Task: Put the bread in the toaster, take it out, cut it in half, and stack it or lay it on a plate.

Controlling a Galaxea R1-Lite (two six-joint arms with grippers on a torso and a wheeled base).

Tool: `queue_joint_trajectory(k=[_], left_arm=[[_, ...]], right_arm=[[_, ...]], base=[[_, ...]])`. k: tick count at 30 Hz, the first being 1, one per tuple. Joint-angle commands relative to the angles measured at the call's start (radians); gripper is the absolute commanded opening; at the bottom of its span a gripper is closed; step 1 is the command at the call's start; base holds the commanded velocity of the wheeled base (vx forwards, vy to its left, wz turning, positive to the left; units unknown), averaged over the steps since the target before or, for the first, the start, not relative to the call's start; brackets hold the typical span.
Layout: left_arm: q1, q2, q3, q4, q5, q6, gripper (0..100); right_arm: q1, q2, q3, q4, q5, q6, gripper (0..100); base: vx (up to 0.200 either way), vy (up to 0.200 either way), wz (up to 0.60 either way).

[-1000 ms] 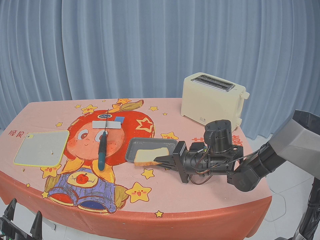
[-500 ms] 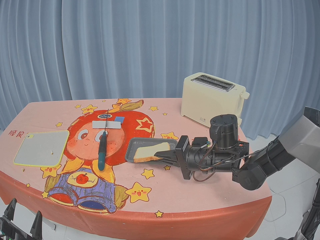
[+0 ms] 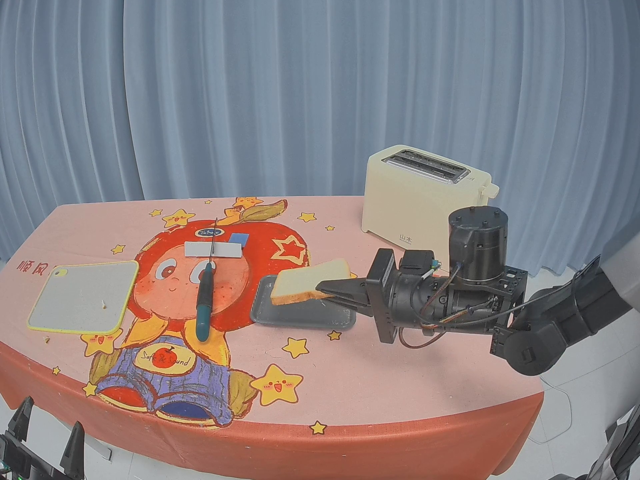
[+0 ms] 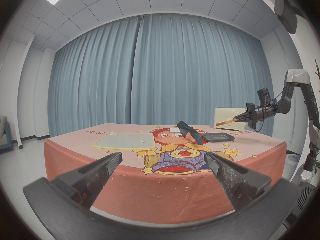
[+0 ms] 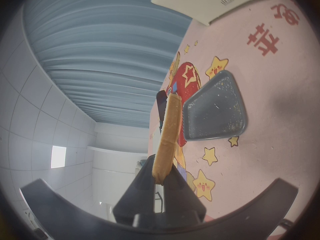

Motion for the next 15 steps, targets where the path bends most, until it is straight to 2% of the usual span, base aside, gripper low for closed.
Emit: queue_joint_trajectory(k=[1,8,9,13,15], left_arm=[[0.0,0.0,0.018,0.0,0.0,0.0,100],[0.001,0.0,0.018,0.0,0.0,0.0,100],[0.001,0.001,0.018,0.0,0.0,0.0,100],[0.0,0.0,0.018,0.0,0.0,0.0,100],[0.0,0.0,0.018,0.0,0.001,0.0,100]], right_arm=[[0.0,-0.043,0.006,-0.001,-0.008,-0.006,0],[0.018,-0.085,0.026,-0.004,-0.051,-0.063,0],[0.03,-0.103,0.034,-0.004,-0.062,-0.088,0],[0.038,-0.126,0.044,-0.004,-0.077,-0.123,0],[0.046,-0.14,0.057,-0.004,-0.092,-0.166,0]], base=[[0.0,0.0,0.0],[0.0,0.0,0.0],[0.0,0.0,0.0],[0.0,0.0,0.0],[0.0,0.0,0.0]])
